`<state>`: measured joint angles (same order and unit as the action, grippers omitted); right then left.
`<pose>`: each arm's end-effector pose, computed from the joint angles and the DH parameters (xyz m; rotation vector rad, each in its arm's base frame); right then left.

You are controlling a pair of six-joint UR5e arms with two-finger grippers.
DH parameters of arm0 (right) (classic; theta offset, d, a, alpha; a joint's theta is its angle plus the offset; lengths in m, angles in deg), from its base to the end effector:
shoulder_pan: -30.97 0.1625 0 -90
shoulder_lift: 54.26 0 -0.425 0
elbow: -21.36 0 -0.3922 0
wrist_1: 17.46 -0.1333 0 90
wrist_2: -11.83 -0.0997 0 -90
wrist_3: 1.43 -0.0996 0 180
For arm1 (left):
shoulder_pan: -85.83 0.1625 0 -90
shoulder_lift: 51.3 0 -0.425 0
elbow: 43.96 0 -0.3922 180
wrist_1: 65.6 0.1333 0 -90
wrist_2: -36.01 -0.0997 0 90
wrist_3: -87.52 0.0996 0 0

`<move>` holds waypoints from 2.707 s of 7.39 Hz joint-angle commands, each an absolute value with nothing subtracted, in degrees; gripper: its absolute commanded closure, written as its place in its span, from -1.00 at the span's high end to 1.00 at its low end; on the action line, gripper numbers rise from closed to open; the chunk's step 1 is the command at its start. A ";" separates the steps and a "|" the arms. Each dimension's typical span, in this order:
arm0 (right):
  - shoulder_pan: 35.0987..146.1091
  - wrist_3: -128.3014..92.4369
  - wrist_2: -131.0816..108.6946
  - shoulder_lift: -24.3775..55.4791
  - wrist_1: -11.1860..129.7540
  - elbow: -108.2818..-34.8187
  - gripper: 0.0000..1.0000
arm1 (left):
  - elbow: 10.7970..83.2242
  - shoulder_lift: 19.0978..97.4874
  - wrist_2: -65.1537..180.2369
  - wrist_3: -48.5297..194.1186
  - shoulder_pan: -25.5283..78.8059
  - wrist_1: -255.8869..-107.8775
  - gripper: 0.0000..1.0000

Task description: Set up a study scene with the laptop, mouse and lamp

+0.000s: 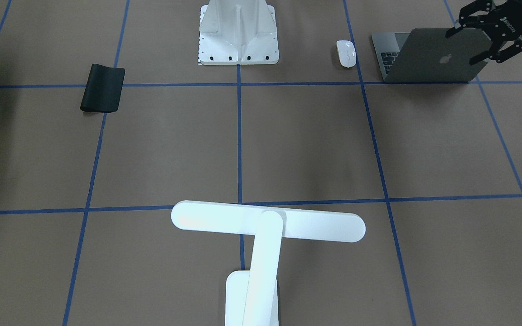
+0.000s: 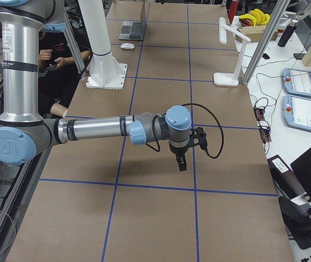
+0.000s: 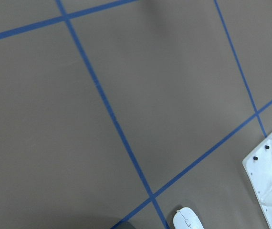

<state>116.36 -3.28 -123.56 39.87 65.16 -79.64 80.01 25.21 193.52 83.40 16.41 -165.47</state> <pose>0.0242 -0.4761 0.5827 0.1909 -0.8004 -0.1439 0.0927 -0.3642 0.4211 0.2121 1.2357 0.5607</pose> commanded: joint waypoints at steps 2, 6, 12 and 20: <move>116.23 -3.19 -123.44 39.87 65.15 -79.54 1.00 | 80.14 23.07 188.85 83.13 25.69 -174.12 1.00; 116.05 -3.19 -123.35 39.87 65.15 -79.54 1.00 | 80.06 21.03 188.85 83.13 30.62 -180.54 0.98; 115.87 -3.19 -123.17 39.79 65.07 -79.54 1.00 | 80.14 19.38 183.58 86.36 38.62 -187.50 0.97; 115.79 -3.19 -123.17 39.79 65.15 -79.63 1.00 | 80.23 13.83 184.10 87.08 40.12 -192.25 0.93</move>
<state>115.79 -3.19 -123.17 39.79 65.12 -79.67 80.27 13.92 184.18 86.85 39.21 -191.71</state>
